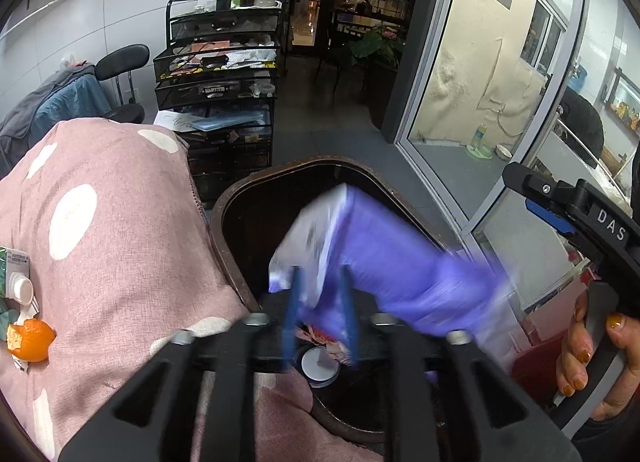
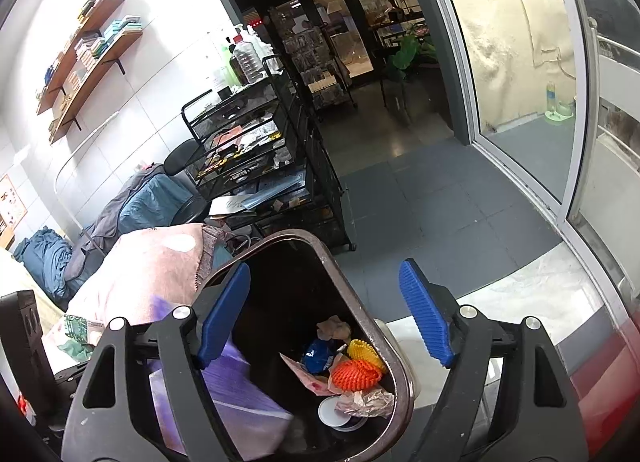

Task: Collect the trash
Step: 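Carry the purple tissue bag with the left tool into the bin and release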

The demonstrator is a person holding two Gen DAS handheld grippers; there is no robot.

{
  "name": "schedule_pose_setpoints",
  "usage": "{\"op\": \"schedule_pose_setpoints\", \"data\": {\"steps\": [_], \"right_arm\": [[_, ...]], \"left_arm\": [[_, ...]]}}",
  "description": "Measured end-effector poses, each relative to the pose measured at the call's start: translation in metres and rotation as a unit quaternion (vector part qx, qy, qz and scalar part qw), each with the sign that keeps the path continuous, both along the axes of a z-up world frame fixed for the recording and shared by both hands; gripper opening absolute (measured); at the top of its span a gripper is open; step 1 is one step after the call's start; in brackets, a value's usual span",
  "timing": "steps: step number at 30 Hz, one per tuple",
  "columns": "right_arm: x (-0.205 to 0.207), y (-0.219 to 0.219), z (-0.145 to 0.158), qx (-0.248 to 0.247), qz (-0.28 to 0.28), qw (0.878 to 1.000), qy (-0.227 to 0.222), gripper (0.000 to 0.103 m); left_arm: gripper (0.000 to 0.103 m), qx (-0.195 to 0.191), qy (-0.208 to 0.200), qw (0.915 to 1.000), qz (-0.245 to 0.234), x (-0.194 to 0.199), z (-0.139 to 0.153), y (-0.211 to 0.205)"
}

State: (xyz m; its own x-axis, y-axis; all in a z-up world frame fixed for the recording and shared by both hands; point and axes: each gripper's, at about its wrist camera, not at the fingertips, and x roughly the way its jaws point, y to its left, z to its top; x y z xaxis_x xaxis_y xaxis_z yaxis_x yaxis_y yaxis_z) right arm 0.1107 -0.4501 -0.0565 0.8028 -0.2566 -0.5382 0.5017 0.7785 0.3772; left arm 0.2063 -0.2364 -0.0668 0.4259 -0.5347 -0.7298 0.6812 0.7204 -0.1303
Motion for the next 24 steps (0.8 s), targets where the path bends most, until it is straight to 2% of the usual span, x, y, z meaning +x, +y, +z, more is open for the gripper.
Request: {"op": "schedule_pose_setpoints", "data": {"steps": [1, 2, 6, 9, 11, 24], "right_arm": [[-0.001, 0.000, 0.001, 0.000, 0.000, 1.000, -0.001, 0.078], [0.000, 0.001, 0.001, -0.001, -0.001, 1.000, -0.001, 0.078], [0.000, 0.001, 0.001, 0.001, -0.005, 1.000, -0.001, 0.083], [0.000, 0.000, 0.001, 0.001, -0.007, 1.000, -0.001, 0.090], [0.000, 0.001, 0.001, -0.001, -0.013, 1.000, -0.003, 0.093], [0.013, 0.012, -0.004, -0.011, 0.033, 0.999, 0.001, 0.097]], "left_arm": [[0.049, -0.001, 0.000, 1.0000, 0.001, 0.000, 0.000, 0.001], [0.053, -0.002, -0.001, 1.0000, 0.002, 0.000, 0.001, 0.001], [0.078, -0.003, -0.003, 1.0000, 0.002, -0.001, 0.001, 0.001], [0.085, -0.005, -0.008, 1.0000, 0.001, -0.003, 0.001, 0.002], [0.086, -0.010, -0.012, 0.9999, 0.002, -0.004, 0.004, 0.003], [0.098, -0.047, -0.099, 0.9938, 0.018, -0.037, 0.037, 0.039]]}}
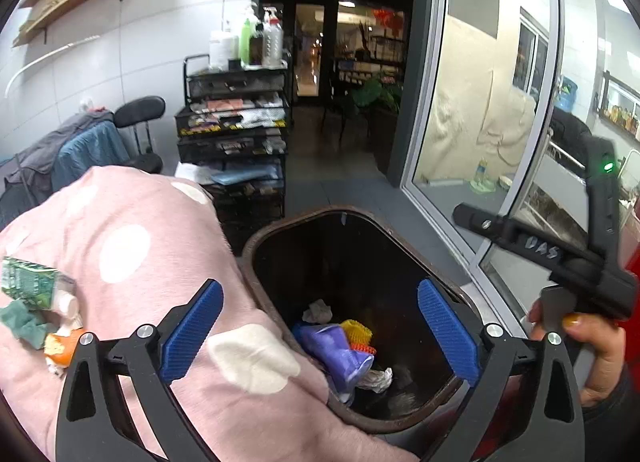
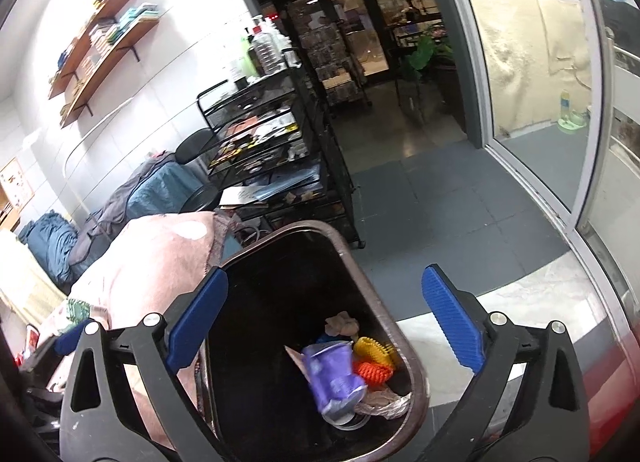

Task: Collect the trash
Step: 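Carry the purple tissue bag with the left tool into the bin and release, then grasp the green cloth with the left tool while the right tool grasps the green juice carton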

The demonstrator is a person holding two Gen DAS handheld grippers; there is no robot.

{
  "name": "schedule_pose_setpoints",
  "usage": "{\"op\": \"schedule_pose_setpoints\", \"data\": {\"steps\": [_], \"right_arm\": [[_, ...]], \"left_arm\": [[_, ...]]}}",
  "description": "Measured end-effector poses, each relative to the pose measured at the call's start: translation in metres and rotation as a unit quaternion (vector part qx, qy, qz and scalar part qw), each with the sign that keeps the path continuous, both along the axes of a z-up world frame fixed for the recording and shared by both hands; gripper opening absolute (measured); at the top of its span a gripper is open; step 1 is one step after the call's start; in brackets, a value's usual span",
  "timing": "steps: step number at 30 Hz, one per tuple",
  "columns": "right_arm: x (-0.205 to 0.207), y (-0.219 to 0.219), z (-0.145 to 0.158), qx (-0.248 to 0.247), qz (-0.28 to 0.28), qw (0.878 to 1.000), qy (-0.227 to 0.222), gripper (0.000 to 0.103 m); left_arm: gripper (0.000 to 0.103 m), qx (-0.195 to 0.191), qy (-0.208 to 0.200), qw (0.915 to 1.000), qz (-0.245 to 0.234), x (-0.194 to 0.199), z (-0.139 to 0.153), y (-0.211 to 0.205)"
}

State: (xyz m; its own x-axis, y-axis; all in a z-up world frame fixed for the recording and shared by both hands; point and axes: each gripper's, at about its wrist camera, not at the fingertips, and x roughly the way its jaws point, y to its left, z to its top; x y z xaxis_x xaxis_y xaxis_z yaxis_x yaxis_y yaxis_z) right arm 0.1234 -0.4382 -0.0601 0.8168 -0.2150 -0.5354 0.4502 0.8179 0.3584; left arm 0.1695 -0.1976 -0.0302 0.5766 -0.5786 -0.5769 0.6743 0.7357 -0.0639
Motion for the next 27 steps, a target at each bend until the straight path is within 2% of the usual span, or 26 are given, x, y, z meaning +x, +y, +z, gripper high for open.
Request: {"op": "schedule_pose_setpoints", "data": {"steps": [7, 16, 22, 27], "right_arm": [[0.011, 0.019, -0.009, -0.006, 0.026, 1.000, 0.012, 0.097], [0.027, 0.059, -0.007, -0.013, 0.076, 0.997, 0.006, 0.097], [0.049, 0.102, 0.000, -0.024, 0.142, 0.989, 0.008, 0.097], [0.069, 0.147, 0.007, -0.031, 0.219, 0.975, 0.010, 0.097]], "left_arm": [[0.098, -0.011, -0.031, 0.9989, 0.033, -0.009, 0.009, 0.033], [0.098, -0.031, -0.025, 0.9956, 0.084, -0.004, 0.011, 0.081], [0.098, -0.039, -0.008, 0.9903, 0.133, 0.004, 0.006, 0.123], [0.098, -0.049, 0.028, 0.9841, 0.168, 0.011, -0.004, 0.163]]}}
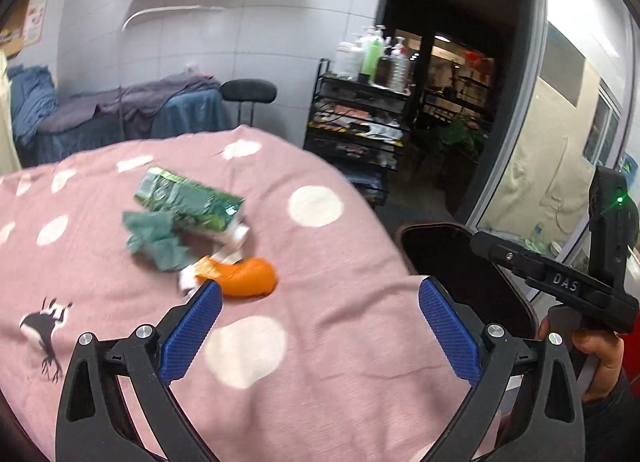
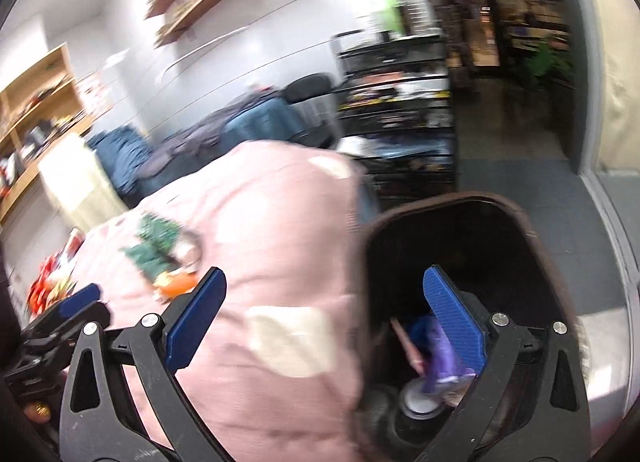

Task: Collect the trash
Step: 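Grasp the green cloth with the left tool while the right tool grasps the green juice carton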

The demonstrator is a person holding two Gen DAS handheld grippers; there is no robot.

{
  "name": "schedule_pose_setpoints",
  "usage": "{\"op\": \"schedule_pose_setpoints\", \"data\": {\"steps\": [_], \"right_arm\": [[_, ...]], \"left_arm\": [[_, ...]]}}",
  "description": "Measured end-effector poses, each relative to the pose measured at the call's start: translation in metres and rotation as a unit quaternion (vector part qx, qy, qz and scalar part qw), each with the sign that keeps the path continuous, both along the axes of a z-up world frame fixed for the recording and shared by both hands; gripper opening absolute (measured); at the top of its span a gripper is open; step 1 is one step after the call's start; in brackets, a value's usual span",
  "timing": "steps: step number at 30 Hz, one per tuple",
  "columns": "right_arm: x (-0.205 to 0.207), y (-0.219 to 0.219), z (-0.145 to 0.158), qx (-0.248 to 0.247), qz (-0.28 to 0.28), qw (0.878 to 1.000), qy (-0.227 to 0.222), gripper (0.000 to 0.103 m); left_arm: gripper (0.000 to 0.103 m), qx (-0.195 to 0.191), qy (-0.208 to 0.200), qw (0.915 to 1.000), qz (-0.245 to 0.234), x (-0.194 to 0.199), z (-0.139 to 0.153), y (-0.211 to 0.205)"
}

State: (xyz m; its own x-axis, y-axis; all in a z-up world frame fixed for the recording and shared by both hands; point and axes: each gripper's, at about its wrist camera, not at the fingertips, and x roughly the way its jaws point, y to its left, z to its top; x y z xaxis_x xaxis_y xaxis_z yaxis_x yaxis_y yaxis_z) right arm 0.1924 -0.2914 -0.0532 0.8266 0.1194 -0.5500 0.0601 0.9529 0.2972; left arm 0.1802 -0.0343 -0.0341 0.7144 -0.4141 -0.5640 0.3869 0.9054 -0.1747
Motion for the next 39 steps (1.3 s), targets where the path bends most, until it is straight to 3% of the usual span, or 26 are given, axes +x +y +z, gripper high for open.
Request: {"op": "schedule_pose_setpoints", "data": {"steps": [10, 16, 20, 26, 33, 36, 39], "right_arm": [[0.047, 0.085, 0.007, -0.026, 0.127, 0.991, 0.019, 0.097], [0.092, 0.139, 0.003, -0.063, 0.197, 0.977, 0.045, 0.097], [0.128, 0.181, -0.004, -0.151, 0.234, 0.958, 0.066, 0.097], [0.178, 0.223, -0.017, -0.241, 0.269, 0.928, 0.091, 0.086], [0.211, 0.261, -0.042, -0.330, 0.300, 0.890, 0.100, 0.059], [0.213, 0.259, -0.038, -0.320, 0.301, 0.894, 0.091, 0.054], [0.214, 0.245, -0.028, -0.288, 0.278, 0.913, 0.084, 0.052]], "left_arm": [[0.098, 0.016, 0.044, 0.9946, 0.093, 0.025, -0.015, 0.081], [0.098, 0.023, 0.072, 0.9901, 0.118, 0.040, -0.025, 0.113], [0.098, 0.027, 0.084, 0.9889, 0.119, 0.054, -0.027, 0.121], [0.098, 0.027, 0.105, 0.9872, 0.117, 0.073, -0.032, 0.122], [0.096, 0.044, 0.126, 0.9865, 0.094, 0.093, -0.038, 0.114], [0.090, 0.050, 0.132, 0.9862, 0.085, 0.103, -0.039, 0.111], [0.080, 0.048, 0.137, 0.9861, 0.080, 0.117, -0.039, 0.108]]}}
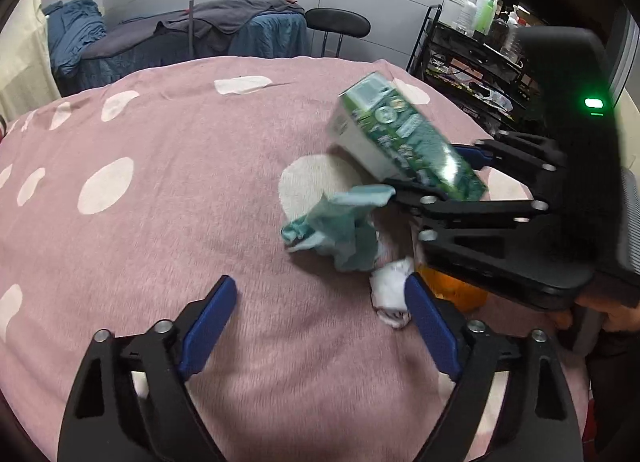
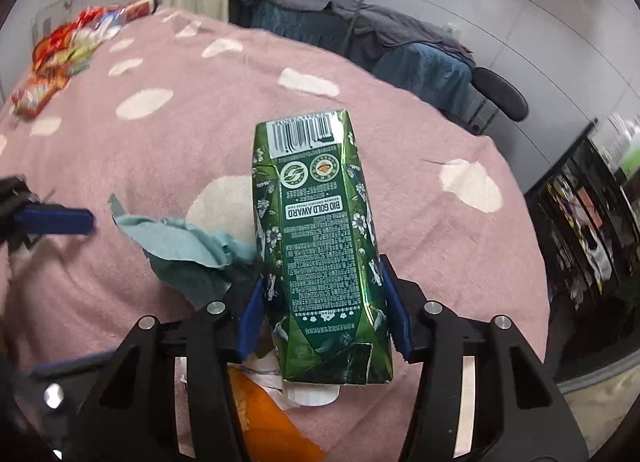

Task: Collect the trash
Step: 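Grasp the green cloth with the left tool while the right tool grasps the green juice carton, then carry the green juice carton with the right tool into the bin and release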

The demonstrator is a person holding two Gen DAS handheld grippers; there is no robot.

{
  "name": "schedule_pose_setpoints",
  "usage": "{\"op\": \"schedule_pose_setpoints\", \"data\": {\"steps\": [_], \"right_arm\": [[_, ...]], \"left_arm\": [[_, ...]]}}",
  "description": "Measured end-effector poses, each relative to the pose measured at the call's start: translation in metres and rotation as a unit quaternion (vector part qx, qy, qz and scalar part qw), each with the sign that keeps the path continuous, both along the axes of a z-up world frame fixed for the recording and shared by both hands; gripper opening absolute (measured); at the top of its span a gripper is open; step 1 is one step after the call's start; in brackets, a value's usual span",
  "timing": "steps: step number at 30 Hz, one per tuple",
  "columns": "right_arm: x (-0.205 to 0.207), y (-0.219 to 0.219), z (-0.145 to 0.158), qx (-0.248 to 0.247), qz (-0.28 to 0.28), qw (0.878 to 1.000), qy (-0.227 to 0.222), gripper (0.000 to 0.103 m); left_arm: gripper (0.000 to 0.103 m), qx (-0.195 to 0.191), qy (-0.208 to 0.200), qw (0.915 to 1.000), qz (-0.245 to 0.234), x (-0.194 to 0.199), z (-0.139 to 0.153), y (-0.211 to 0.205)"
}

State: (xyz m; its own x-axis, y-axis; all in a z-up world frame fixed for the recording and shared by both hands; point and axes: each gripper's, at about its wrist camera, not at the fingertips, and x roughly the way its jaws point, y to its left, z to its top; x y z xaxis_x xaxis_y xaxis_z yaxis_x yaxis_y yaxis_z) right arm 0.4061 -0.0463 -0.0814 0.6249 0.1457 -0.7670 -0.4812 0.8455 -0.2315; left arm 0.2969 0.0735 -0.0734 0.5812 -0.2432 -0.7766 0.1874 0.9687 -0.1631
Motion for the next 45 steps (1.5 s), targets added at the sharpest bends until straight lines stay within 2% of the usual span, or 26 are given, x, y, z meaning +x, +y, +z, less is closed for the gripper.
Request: {"op": "schedule_pose_setpoints", "data": {"steps": [3, 6, 7, 8, 10, 14, 21, 25, 29, 34, 45], "right_arm": [[-0.003, -0.019, 0.013, 0.049, -0.031, 0.998, 0.008, 0.052], [-0.015, -0.037, 0.025, 0.087, -0.056, 0.995, -0.003, 0.052], [-0.020, -0.043, 0.029, 0.100, -0.064, 0.993, -0.005, 0.052], [-0.023, -0.045, 0.031, 0.109, -0.067, 0.992, -0.005, 0.052], [-0.034, -0.056, 0.037, 0.132, -0.077, 0.988, -0.006, 0.052], [-0.057, -0.079, 0.047, 0.166, -0.100, 0.981, -0.019, 0.052], [-0.103, -0.125, 0.054, 0.223, -0.142, 0.964, -0.033, 0.052], [-0.130, -0.149, 0.056, 0.246, -0.161, 0.955, -0.041, 0.052], [-0.162, -0.180, 0.060, 0.271, -0.180, 0.944, -0.058, 0.052], [-0.198, -0.216, 0.059, 0.287, -0.219, 0.930, -0.076, 0.052], [-0.248, -0.280, 0.038, 0.278, -0.289, 0.912, -0.084, 0.052]], "left_arm": [[0.071, 0.000, 0.015, 0.9999, -0.007, 0.019, -0.005, -0.005], [0.062, 0.007, 0.021, 0.9997, -0.012, 0.034, -0.008, -0.014], [0.052, 0.011, 0.021, 0.9996, -0.015, 0.038, -0.007, -0.018], [0.047, 0.013, 0.021, 0.9995, -0.017, 0.040, -0.008, -0.020], [0.028, 0.016, 0.028, 0.9991, -0.027, 0.045, -0.011, -0.026], [0.017, 0.017, 0.023, 0.9991, -0.032, 0.038, -0.009, -0.028], [0.014, 0.003, -0.037, 0.9991, -0.021, 0.004, 0.018, -0.026], [0.014, -0.006, -0.081, 0.9965, -0.017, -0.034, 0.040, -0.030], [0.014, -0.020, -0.109, 0.9937, -0.015, -0.065, 0.057, -0.036], [0.014, -0.036, -0.127, 0.9909, -0.027, -0.093, 0.069, -0.053], [0.014, -0.053, -0.130, 0.9877, -0.069, -0.123, 0.066, -0.101]]}}
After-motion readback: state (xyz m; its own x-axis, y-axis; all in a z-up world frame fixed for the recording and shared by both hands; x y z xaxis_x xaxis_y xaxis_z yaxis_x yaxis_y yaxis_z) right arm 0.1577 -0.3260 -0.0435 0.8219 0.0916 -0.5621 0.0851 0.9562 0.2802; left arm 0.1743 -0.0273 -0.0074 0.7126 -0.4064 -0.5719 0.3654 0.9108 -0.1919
